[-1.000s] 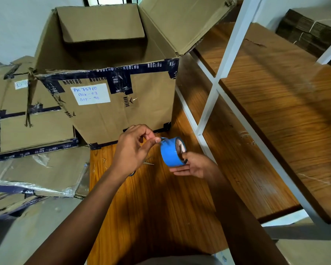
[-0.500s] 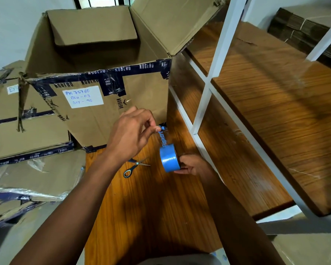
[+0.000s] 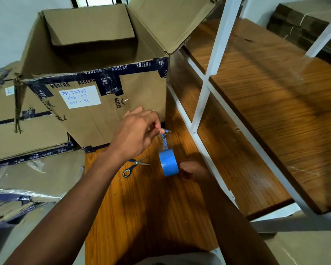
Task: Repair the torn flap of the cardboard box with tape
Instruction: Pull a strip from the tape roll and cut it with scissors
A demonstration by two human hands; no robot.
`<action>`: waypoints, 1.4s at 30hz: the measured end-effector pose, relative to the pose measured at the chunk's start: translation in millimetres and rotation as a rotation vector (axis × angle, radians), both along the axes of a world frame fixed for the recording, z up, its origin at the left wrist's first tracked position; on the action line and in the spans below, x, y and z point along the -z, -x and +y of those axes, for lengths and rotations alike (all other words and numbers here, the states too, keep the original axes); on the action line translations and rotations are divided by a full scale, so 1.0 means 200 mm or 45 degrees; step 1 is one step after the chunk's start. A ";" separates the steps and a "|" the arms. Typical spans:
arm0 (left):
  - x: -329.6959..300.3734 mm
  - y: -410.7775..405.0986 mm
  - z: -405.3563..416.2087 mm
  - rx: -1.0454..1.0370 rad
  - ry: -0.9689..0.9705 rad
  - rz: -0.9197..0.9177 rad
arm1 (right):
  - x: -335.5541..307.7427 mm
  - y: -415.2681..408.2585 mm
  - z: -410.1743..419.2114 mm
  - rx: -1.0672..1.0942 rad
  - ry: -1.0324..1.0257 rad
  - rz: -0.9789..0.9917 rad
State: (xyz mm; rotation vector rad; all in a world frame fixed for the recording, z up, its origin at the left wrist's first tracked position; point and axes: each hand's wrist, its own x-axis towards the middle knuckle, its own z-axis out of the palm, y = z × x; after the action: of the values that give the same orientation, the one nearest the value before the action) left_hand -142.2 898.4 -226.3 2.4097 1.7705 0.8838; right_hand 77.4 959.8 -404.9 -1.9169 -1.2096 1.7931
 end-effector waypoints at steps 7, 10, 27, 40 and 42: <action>0.04 -0.05 -0.01 0.049 -0.037 0.052 | 0.00 0.00 -0.01 -0.011 0.113 0.041; 0.05 -0.05 0.00 0.057 -0.018 0.054 | 0.01 0.00 0.00 -0.031 0.124 0.062; 0.19 -0.09 -0.05 0.141 -0.055 0.201 | 0.03 -0.02 -0.05 0.111 0.220 0.234; 0.14 -0.03 -0.04 0.133 0.051 0.126 | 0.22 0.00 0.01 -0.128 0.282 -0.088; 0.14 -0.02 -0.04 0.131 0.066 0.129 | 0.14 0.01 -0.04 -0.147 0.274 -0.130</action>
State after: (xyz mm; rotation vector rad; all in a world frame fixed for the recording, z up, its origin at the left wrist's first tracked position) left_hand -137.3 890.8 -253.8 2.5288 1.6597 0.7087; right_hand 74.9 952.1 -432.2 -2.1191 -1.2268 1.9773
